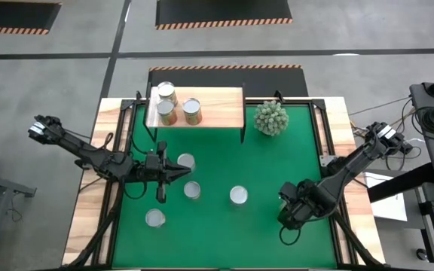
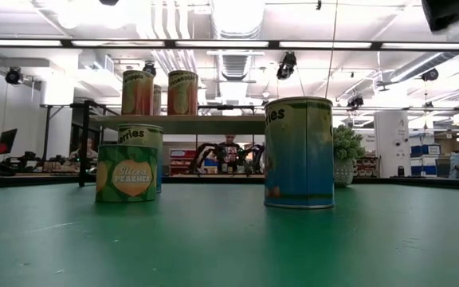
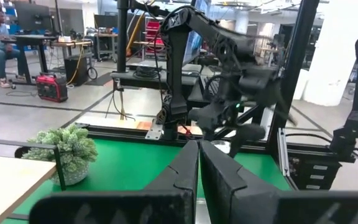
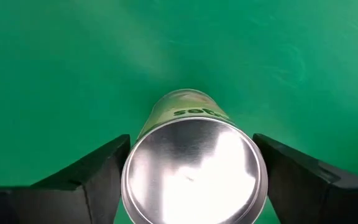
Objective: Pick and place cans onto a shelf
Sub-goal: Put the canned oranges on the shelf
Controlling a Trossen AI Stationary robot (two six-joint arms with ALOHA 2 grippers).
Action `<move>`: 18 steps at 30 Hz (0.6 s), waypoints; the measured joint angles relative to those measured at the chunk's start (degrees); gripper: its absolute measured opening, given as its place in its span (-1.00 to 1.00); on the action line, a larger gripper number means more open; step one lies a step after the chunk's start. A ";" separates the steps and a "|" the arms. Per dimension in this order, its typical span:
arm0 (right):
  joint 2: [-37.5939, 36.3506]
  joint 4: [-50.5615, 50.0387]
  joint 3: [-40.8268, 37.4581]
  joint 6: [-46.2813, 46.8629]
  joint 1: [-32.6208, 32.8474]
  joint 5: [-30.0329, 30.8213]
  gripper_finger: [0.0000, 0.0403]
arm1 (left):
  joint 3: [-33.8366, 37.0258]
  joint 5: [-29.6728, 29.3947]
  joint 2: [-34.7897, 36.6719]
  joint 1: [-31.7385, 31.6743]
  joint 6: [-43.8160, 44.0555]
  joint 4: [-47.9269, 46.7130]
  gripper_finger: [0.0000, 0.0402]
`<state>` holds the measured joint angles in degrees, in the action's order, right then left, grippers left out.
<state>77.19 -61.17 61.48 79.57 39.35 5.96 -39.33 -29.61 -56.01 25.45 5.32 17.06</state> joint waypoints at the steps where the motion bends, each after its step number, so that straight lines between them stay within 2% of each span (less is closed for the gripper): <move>1: 0.00 -0.20 1.29 -0.03 0.00 1.06 0.53 | 0.00 0.00 0.00 0.00 -0.46 0.00 -1.00; 5: 0.00 -1.16 7.86 -1.66 -0.10 5.76 0.59 | 0.07 -0.02 0.00 0.02 -1.51 0.02 -1.00; 9: 0.83 -1.23 15.63 -7.60 -1.15 11.66 0.57 | 0.09 -2.19 0.16 0.15 -2.71 0.04 -1.00; 13: 3.26 -1.24 23.97 -18.24 -4.16 15.67 0.53 | 0.11 -5.59 1.40 0.81 -4.67 0.36 -1.00; 18: 7.11 -1.60 34.49 -33.87 -11.80 16.56 0.53 | 0.13 -5.63 3.02 1.25 -7.14 1.00 -1.00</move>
<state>84.30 -62.77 95.97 45.70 27.55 22.52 -39.20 -35.23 -52.99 26.70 -1.83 18.06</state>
